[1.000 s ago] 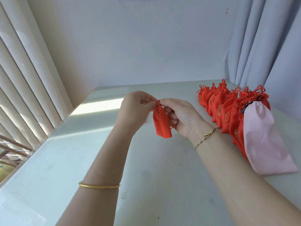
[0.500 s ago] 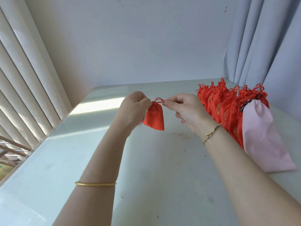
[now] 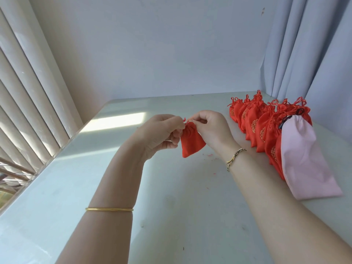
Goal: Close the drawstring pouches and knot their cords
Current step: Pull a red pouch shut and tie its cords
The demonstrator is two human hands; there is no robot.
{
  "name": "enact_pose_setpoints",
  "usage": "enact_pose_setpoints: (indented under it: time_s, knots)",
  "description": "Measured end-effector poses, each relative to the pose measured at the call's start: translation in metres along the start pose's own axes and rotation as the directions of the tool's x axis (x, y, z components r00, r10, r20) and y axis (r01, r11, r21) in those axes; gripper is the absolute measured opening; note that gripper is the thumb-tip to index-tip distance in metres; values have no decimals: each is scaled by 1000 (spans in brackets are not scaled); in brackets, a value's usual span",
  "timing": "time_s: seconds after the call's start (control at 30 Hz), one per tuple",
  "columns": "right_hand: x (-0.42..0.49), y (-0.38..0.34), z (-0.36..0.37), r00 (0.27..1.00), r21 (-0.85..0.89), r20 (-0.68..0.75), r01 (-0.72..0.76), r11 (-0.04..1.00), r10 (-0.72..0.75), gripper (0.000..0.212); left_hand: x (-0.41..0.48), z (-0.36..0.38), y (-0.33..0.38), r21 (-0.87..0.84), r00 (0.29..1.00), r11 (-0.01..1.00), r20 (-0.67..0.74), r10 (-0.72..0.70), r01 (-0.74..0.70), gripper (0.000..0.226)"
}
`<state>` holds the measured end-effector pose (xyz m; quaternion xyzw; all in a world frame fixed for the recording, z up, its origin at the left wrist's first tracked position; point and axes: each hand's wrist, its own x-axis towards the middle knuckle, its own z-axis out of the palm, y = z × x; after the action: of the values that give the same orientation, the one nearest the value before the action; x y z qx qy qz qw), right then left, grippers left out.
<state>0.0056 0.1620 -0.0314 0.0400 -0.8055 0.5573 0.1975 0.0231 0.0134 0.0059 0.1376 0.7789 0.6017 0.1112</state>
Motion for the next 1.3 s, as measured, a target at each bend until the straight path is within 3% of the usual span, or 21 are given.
enact_pose_setpoints:
  time_s: [0.13, 0.2, 0.3, 0.4, 0.47, 0.7, 0.83, 1.07, 1.3]
  knots:
    - [-8, -13, -13, 997, -113, -11, 77, 991, -79, 29, -2, 5, 9, -141, 999, 990, -46, -25, 19, 23]
    - [-17, -20, -26, 995, -85, -66, 70, 994, -76, 28, -6, 11, 13, -159, 999, 987, -36, -27, 21, 22]
    - [-37, -27, -52, 999, -14, 33, -37, 999, 37, 21, -16, 26, 22, -227, 999, 973, 31, -42, 48, 21]
    - [-62, -24, -78, 994, -152, 110, 11, 988, 6, 8, -26, 46, 32, -286, 993, 955, 111, -50, 80, 21]
    - [-77, -19, -97, 998, -190, 57, 14, 982, -3, 16, -32, 65, 37, -303, 986, 947, 153, -59, 104, 22]
    - [-119, 17, -182, 989, -181, -38, -150, 972, 145, 32, -43, 147, 21, -55, 985, 990, 118, -126, 133, 23]
    - [-124, 39, -202, 971, -204, -95, -233, 951, 218, 19, -44, 179, 11, 20, 976, 988, 156, -155, 154, 12]
    - [-126, 51, -202, 944, -479, -249, -313, 820, 215, 28, -45, 189, 6, 90, 967, 984, 191, -170, 155, 11]
    - [-134, 38, -201, 945, -511, -279, -295, 808, 169, 24, -42, 191, 4, 103, 975, 986, 168, -148, 132, 14]
